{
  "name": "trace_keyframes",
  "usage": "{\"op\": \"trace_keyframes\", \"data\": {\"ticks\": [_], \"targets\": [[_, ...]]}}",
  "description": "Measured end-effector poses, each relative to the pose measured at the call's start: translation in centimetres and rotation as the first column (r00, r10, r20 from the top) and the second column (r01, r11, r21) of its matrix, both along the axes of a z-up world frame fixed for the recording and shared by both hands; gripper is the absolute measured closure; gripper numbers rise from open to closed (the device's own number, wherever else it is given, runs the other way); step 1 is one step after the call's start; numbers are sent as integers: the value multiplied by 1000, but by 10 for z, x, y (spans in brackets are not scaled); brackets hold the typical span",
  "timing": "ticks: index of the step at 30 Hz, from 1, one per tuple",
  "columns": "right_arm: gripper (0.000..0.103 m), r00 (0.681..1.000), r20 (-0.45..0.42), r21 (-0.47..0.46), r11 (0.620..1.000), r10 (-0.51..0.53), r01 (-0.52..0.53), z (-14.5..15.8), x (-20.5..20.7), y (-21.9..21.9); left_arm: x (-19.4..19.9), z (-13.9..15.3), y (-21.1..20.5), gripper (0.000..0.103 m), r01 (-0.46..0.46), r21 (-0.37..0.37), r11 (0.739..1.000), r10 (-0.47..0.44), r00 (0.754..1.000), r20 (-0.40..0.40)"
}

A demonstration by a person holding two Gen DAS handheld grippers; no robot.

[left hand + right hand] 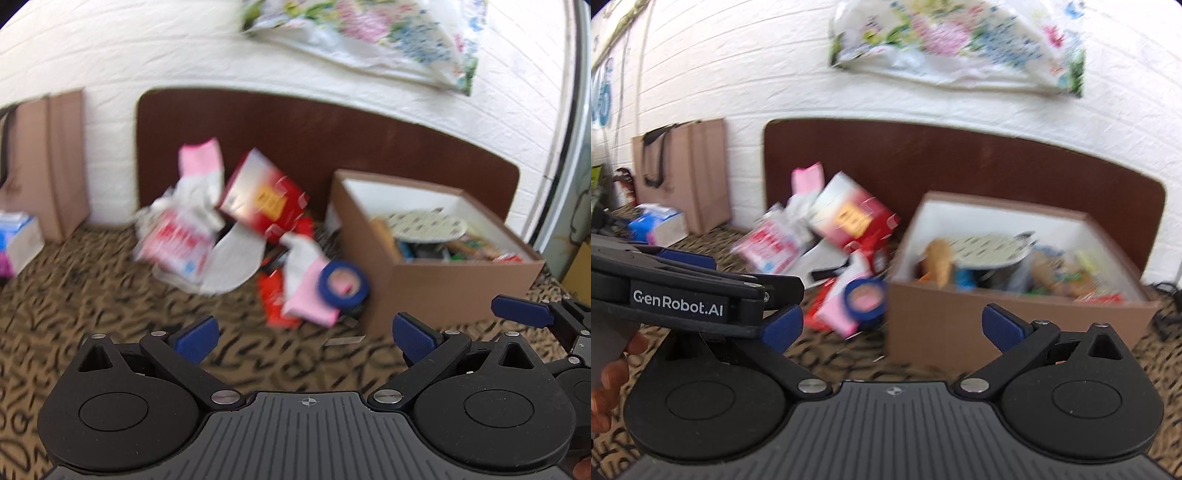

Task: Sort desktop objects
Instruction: 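Withdraw both grippers from the box back toward the pile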

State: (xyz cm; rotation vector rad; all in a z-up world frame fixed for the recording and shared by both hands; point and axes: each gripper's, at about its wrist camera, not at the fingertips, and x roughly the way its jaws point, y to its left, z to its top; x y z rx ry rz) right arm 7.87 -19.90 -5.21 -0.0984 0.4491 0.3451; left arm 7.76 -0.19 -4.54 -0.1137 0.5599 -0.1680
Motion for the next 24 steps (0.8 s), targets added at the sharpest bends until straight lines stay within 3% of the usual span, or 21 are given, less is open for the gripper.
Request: {"op": "trace_keyframes", "data": {"ticks": [8, 24], "targets": [[1, 994, -95, 23, 998, 62, -60, -38, 2, 41, 8, -37, 47, 0, -62, -28, 998, 59, 994, -95], [13, 975, -119, 14, 983, 185, -185, -53, 67, 119, 100, -31, 118, 6, -163, 15, 987, 164, 985, -57]]}}
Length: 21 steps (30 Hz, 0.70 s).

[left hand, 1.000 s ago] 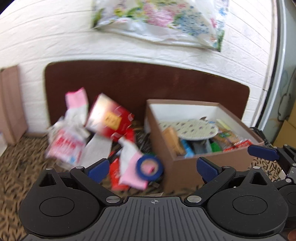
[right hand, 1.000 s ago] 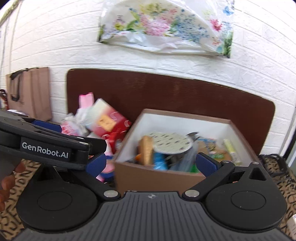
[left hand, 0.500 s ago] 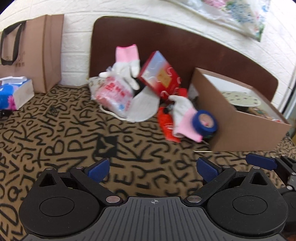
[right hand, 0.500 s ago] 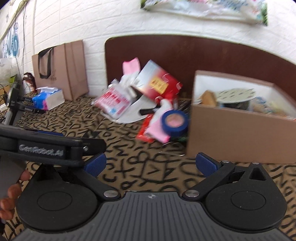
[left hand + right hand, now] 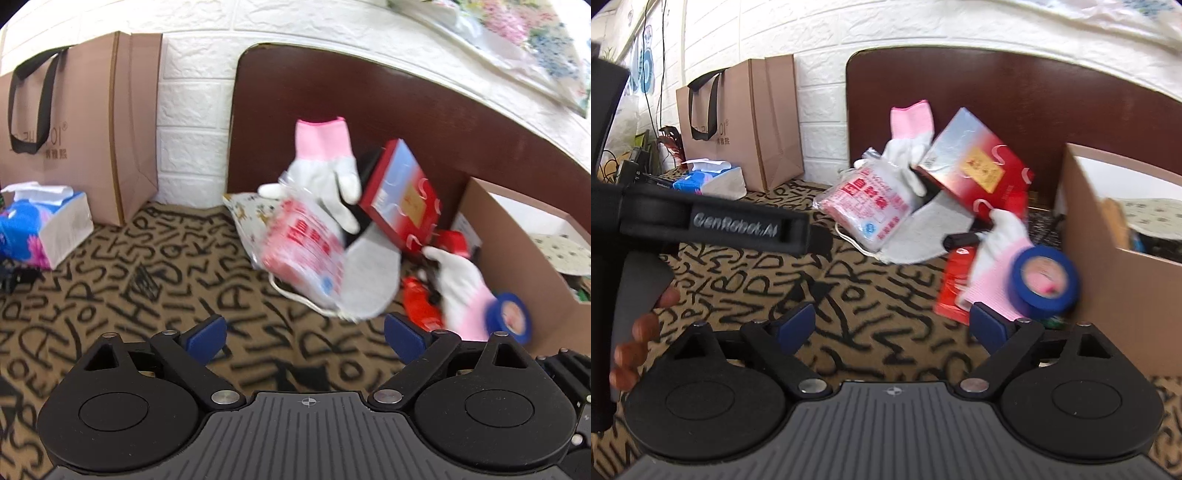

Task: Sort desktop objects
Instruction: 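Withdraw both grippers from the box back toward the pile, then grasp the plastic bag of red items with the left gripper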

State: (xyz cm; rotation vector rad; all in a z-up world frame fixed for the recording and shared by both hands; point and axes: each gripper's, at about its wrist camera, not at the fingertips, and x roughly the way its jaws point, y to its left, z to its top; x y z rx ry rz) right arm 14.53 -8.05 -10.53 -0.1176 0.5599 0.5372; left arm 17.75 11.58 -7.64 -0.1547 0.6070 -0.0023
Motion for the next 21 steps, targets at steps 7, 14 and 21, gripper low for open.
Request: {"op": "trace_keyframes", "data": {"ticks": [7, 14, 21], "targets": [[17, 999, -8, 9, 999, 43, -43, -8, 45, 36, 51, -4, 23, 11, -8, 9, 1000, 9, 1000, -4], [17, 999, -1, 19, 999, 49, -49, -15, 91, 69, 99, -10, 31, 21, 38, 23, 999, -37, 999, -38], [17, 998, -39, 28, 999, 42, -41, -30, 127, 86, 126, -15, 31, 29, 120, 32, 992, -118, 991, -65]]}}
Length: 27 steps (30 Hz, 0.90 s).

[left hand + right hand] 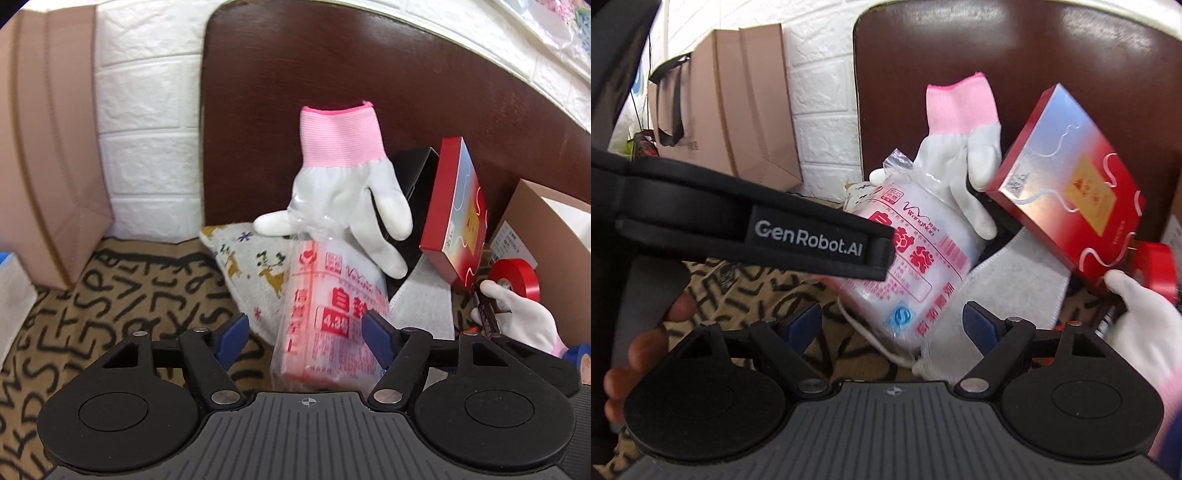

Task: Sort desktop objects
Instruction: 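Grasp the plastic bag of red items with the left gripper, then pull the bag out and set it on the table with the left gripper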

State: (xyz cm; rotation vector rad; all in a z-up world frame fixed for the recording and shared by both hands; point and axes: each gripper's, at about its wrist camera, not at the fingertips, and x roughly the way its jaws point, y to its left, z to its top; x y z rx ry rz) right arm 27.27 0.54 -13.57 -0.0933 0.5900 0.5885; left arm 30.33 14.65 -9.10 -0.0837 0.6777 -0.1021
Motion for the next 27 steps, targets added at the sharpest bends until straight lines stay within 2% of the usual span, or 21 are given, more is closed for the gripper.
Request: {"op": "trace_keyframes", "data": {"ticks": [2, 3, 5, 6, 7, 8, 9, 11, 14, 17, 20, 24, 27], "targets": [[18, 1000, -23, 8, 1000, -16, 16, -5, 9, 1, 6, 0, 0, 46, 31, -15, 999, -32, 999, -18], [19, 999, -29, 19, 1000, -19, 20, -7, 13, 1, 7, 0, 1, 60, 52, -43, 998, -53, 998, -25], [29, 999, -32, 35, 999, -5, 6, -6, 15, 0, 8, 2, 0, 64, 50, -61, 997, -52, 998, -34], [31, 1000, -28, 34, 999, -6, 7, -6, 14, -1, 7, 3, -1, 68, 53, -60, 997, -55, 998, -35], [36, 1000, -26, 34, 999, 2, -1, -5, 12, -2, 5, 4, -2, 73, 58, -67, 996, -60, 998, -33], [45, 1000, -25, 34, 999, 7, -6, -4, 10, -3, 3, 6, -2, 76, 65, -82, 995, -68, 997, -35], [49, 1000, -23, 31, 999, 10, -9, -2, 8, -5, -1, 8, -3, 78, 69, -96, 993, -73, 997, -38], [61, 999, -14, 29, 999, 33, -33, 1, 1, -9, -10, 11, -8, 78, 65, -88, 994, -69, 997, -41], [66, 997, -4, 12, 997, 72, -71, 5, -14, -14, -30, 14, -14, 79, 58, -86, 995, -62, 997, -45], [69, 995, 4, 7, 995, 99, -99, 6, -37, -24, -58, 16, -17, 79, 54, -112, 992, -59, 997, -45], [69, 991, -12, 16, 991, 136, -135, 9, -66, -39, -95, 14, -16, 79, 40, -170, 985, -52, 996, -66], [69, 981, -20, -10, 982, 191, -191, 9, -117, -60, -148, 7, -18, 79, 29, -241, 970, -53, 994, -95], [69, 977, -40, -24, 977, 210, -211, 9, -157, -74, -185, 1, -27, 78, 31, -261, 965, -63, 991, -116]]}}
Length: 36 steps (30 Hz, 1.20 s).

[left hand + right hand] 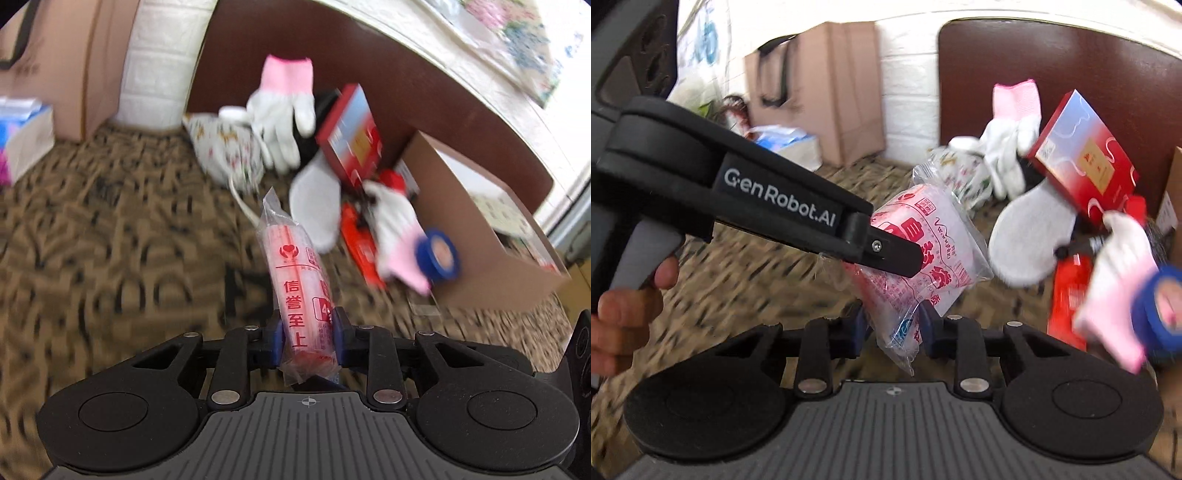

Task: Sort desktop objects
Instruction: 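Pull the bag out and set it on the table with the left gripper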

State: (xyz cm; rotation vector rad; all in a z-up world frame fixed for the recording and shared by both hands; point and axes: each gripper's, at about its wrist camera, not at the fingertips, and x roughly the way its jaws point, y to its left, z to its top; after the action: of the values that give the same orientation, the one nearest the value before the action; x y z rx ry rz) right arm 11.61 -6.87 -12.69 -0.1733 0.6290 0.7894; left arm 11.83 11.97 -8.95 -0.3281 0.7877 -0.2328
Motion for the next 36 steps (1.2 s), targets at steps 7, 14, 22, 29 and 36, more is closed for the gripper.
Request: {"op": "trace_keyframes", "data": {"ticks": [7, 14, 22, 29, 36], "targets": [[69, 999, -30, 17, 999, 34, -33, 6, -60, -20, -57, -14, 2, 48, -44, -91, 995, 36, 995, -95], [42, 1000, -22, 6, 1000, 22, -22, 1, -69, -27, -62, -14, 8, 21, -107, 8, 994, 107, 990, -92], [35, 998, -39, -11, 999, 43, -43, -10, -61, -22, -42, -22, -8, 19, -66, 86, 994, 75, 991, -107], [38, 996, -30, -20, 997, 79, -80, -11, -55, -16, -39, -21, -17, 30, -10, 133, 991, 23, 995, -98], [33, 996, -18, -18, 996, 83, -84, -14, -50, -11, -34, -25, -22, 36, -14, 150, 989, 29, 995, -97]]}}
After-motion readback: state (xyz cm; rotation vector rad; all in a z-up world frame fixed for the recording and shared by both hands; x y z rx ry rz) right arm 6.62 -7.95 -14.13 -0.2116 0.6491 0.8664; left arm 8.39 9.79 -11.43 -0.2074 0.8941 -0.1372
